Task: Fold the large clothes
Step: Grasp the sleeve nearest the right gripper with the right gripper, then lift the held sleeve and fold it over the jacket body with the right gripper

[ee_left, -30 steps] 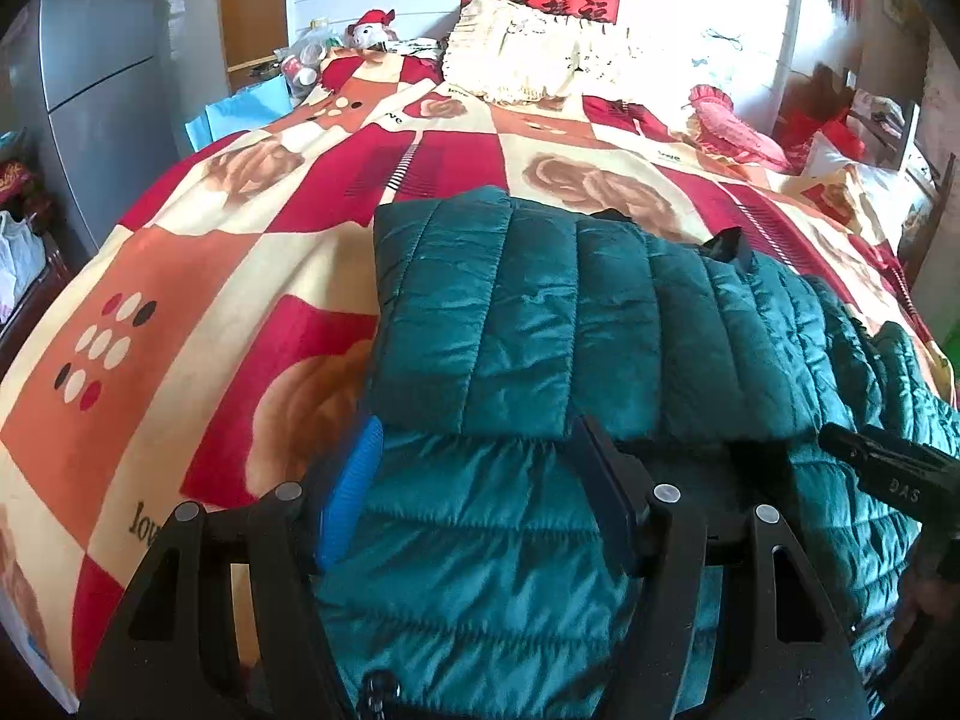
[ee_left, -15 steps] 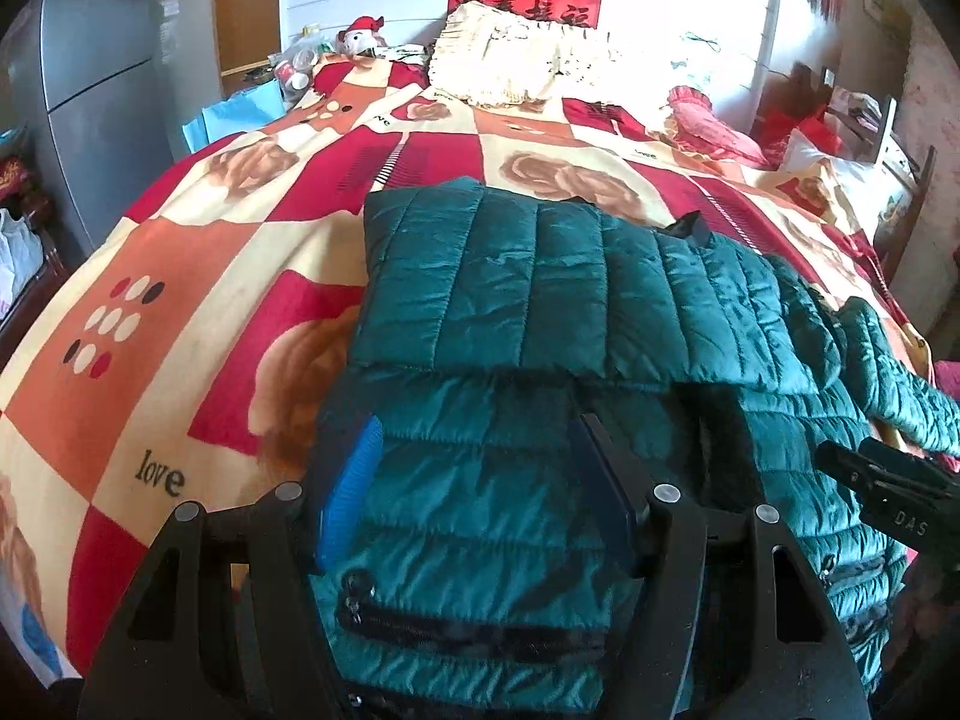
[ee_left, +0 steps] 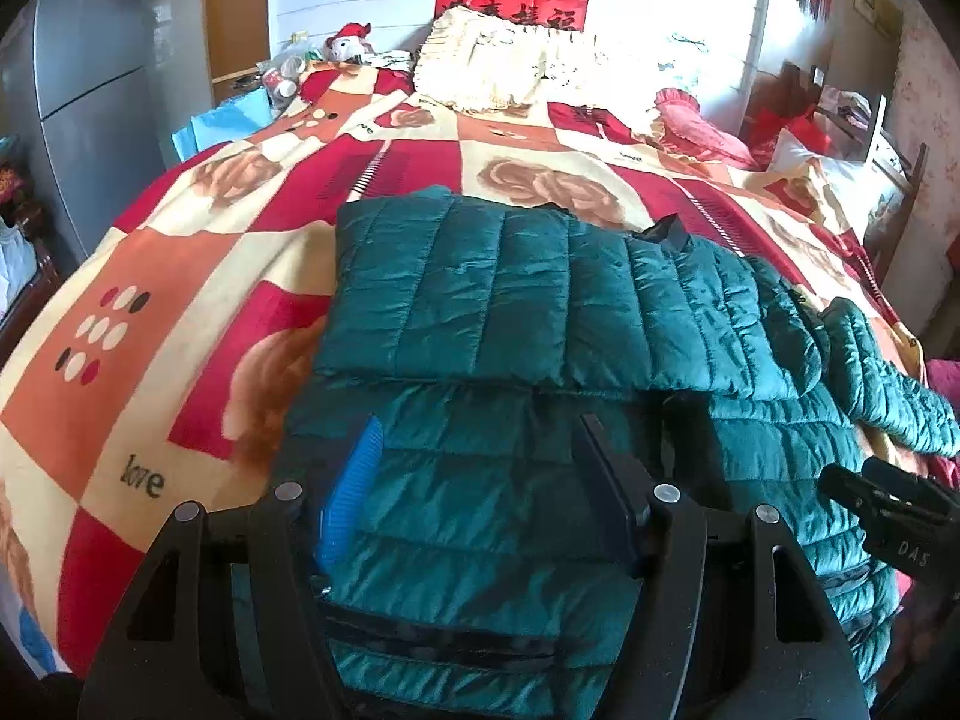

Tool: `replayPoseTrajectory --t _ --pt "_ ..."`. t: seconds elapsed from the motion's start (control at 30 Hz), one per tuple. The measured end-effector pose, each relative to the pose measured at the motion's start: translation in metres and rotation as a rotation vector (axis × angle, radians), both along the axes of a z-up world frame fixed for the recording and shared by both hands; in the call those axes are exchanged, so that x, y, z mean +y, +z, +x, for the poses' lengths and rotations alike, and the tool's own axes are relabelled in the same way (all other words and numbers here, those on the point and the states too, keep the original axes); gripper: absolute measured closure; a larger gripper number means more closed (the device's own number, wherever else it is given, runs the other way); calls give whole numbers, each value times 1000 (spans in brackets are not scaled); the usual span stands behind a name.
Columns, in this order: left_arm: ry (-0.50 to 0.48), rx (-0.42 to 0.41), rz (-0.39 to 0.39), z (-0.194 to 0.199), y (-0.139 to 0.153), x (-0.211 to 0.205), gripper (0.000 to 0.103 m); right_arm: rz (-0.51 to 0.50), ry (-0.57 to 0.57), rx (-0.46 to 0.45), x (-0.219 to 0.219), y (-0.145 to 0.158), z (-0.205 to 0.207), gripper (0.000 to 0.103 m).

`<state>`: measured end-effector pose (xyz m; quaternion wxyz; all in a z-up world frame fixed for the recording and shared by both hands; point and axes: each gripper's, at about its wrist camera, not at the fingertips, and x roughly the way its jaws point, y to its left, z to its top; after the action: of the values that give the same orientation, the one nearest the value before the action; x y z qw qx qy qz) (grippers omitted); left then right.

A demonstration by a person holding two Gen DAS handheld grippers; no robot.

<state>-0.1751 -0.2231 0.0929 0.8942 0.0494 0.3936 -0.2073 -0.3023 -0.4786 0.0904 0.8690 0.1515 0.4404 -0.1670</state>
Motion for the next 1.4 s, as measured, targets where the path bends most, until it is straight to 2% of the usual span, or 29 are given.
replayPoseTrajectory --t 0.27,0.43,0.63,0.9,1.03,1.23,1.4 --pt "-31 42 -10 8 -6 -31 37 -13 -73 -18 -37 5 -20 31" --pt "-33 32 -6 19 -6 -47 37 -22 -143 -34 -73 9 -36 31" --pt "-10 65 -20 38 -16 -54 37 -17 -287 -54 -130 9 -62 31" --pt "-4 93 -15 51 -30 -63 37 -64 -554 -54 -222 15 -108 31" --pt "10 71 -55 61 -25 -64 37 -28 -694 -65 -264 13 -137 31" --pt "23 95 -93 78 -23 -66 37 48 -878 -87 -308 4 -182 31" --pt "5 103 -101 73 -24 -62 37 118 -939 -90 -336 -9 -197 31"
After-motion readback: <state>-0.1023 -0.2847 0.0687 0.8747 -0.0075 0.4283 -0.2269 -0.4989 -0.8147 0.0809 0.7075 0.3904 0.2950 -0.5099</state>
